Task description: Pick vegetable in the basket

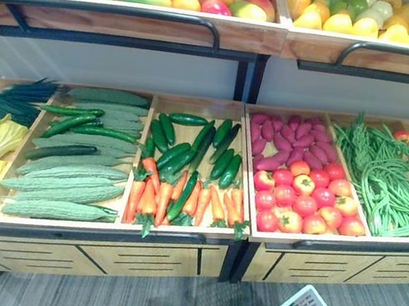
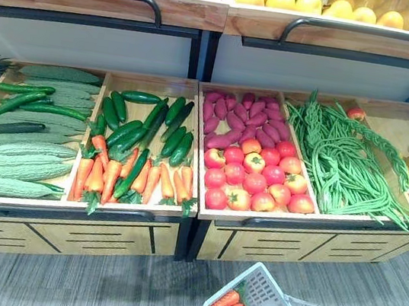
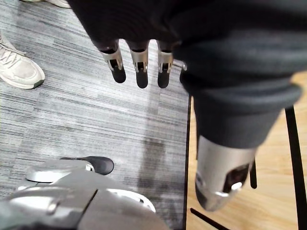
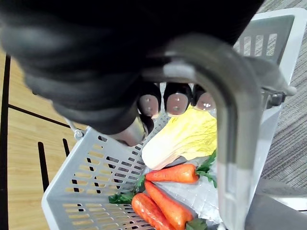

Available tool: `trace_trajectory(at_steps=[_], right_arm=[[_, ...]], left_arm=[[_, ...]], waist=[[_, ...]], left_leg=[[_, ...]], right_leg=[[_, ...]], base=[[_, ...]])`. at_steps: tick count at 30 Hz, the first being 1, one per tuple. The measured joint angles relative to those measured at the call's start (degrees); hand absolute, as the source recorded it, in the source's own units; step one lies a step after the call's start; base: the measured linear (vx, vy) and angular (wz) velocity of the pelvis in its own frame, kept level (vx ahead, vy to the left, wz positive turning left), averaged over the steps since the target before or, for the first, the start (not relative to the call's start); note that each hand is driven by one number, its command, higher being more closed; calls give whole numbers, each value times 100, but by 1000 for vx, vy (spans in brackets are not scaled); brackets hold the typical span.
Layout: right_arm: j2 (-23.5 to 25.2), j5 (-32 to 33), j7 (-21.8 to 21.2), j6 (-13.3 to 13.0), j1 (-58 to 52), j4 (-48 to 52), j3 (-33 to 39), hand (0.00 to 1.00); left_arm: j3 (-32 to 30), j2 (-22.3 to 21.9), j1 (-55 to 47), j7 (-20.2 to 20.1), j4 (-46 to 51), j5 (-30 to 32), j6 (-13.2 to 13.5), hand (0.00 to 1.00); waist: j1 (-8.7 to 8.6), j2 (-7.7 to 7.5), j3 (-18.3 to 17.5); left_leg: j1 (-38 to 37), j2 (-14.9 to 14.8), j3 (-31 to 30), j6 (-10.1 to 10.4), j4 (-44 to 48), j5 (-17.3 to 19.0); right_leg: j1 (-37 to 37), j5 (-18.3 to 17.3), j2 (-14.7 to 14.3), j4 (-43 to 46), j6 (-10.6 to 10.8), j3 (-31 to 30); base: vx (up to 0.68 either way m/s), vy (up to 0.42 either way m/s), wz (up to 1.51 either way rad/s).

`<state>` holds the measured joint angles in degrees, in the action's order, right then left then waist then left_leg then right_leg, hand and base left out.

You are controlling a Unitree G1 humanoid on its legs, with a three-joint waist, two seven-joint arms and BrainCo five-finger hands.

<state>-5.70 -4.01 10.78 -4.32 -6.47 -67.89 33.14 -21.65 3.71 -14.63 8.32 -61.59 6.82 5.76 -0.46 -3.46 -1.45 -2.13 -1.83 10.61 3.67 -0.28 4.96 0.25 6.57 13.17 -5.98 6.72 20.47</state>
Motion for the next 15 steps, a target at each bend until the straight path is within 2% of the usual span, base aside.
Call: trace_trajectory(at_steps=[5, 9, 10, 12, 13, 14, 15], right_arm=[[2, 0, -20, 0, 54, -6, -48, 100], [-17, 17, -12, -17, 99, -3, 9, 100], [-5, 52, -13, -21, 104, -3, 9, 100], [23, 56, -18, -46, 123, -3, 5, 100], [76, 58, -20, -113, 189, 3, -5, 100], [102, 62, -17, -126, 204, 13, -15, 100], [133, 74, -12, -146, 238, 88, -64, 100]], left_arm=[[113, 37, -16, 4, -3, 0, 4, 0], [149, -18, 47, 17, -2, -211, 17, 0], [169, -14, 87, 16, -4, -232, 19, 0], [196, 25, 101, 18, -6, -349, 24, 0], [226, 74, 165, 25, -33, -421, 28, 0], [231, 88, 211, 26, -83, -429, 31, 0], [229, 95, 277, 35, -140, -434, 32, 0]], waist=[[12, -13, 13], [19, 120, 293], [17, 120, 370], [18, 110, 406], [26, 37, 447], [44, 57, 466], [64, 27, 471]], left_leg=[[-105, -8, 194, 3, 26, 79], [353, -388, 313, -20, 1758, 1080], [447, -462, 381, -52, 2056, 1263], [593, -504, 528, -91, 2303, 1407], [717, -574, 782, -148, 2451, 1507], [773, -600, 897, -174, 2479, 1537], [810, -652, 1114, -204, 2482, 1548]], right_leg=[[0, -2, -12, 18, 14, -208], [-184, -363, -65, 842, 157, -477], [-290, -439, -65, 1092, 176, -582], [-502, -420, -65, 1227, 196, -794], [-728, -186, -87, 1222, 204, -1099], [-849, -29, -126, 1201, 151, -1229], [-1024, 332, -206, 1097, 105, -1437]], base=[[11, 1, -22], [-33, 20, -27], [-66, 68, -32], [-67, 114, -55], [-122, 159, -81], [-141, 155, -100], [-170, 178, -113]])
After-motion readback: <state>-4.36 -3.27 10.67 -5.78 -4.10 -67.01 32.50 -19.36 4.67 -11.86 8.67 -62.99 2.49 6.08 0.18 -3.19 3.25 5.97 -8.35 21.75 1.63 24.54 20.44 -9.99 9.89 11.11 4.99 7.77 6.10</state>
